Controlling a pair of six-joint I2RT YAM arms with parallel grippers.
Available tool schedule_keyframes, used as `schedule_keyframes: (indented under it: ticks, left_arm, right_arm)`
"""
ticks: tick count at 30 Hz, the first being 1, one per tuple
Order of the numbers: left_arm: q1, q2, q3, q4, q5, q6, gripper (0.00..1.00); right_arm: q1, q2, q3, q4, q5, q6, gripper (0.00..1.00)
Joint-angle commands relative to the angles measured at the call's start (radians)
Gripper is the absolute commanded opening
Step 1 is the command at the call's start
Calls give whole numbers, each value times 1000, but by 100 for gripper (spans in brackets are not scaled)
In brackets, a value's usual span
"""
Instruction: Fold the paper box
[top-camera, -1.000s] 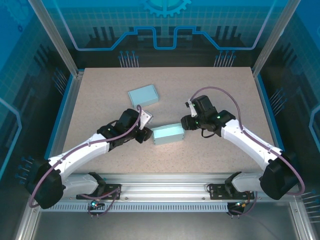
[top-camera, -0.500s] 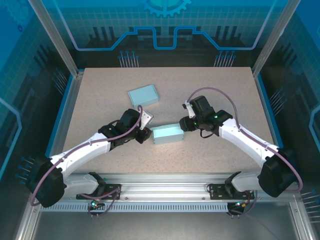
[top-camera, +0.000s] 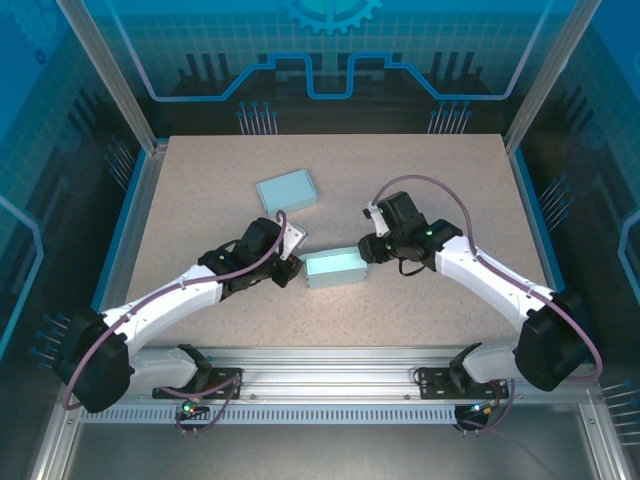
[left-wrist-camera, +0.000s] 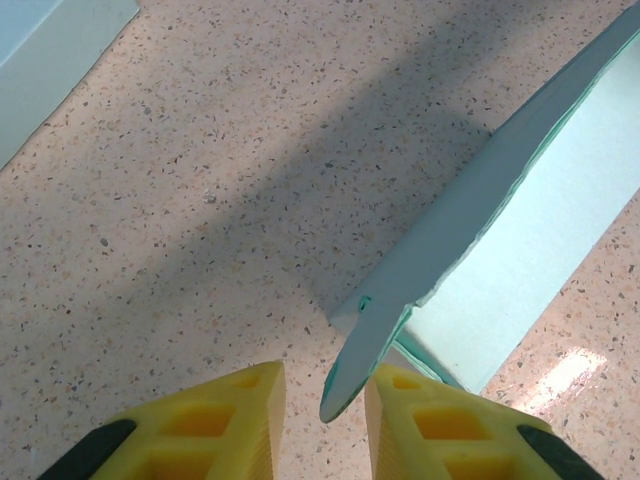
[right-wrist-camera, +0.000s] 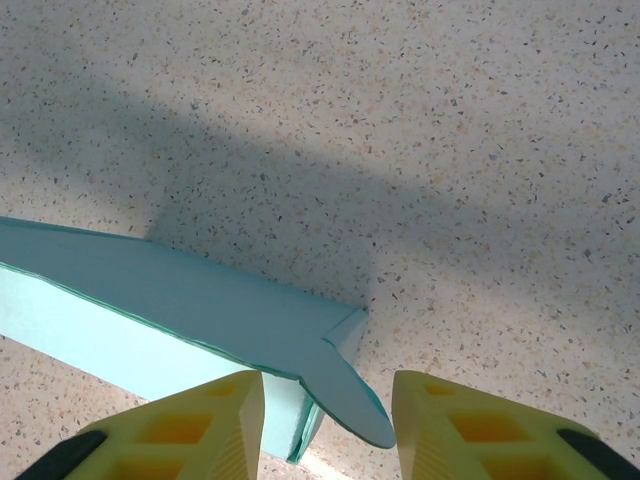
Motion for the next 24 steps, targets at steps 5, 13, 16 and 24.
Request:
schedule_keyframes:
  ticks: [5,13,16,24]
  left_arm:
    - [6,16,44,-23,28,-20,24]
    - [4,19,49,-18,44,-64,19]
    - [3,18,48,-22,48,-95,16]
    - [4,18,42,-16,55,-212,11]
  right_arm:
    - [28,7,-20,12,-14,5,37]
    - [60,7,-25,20,8,46,31]
    - [82,6,-25,22,36,70,31]
    - [118,6,-23,17,118,154,29]
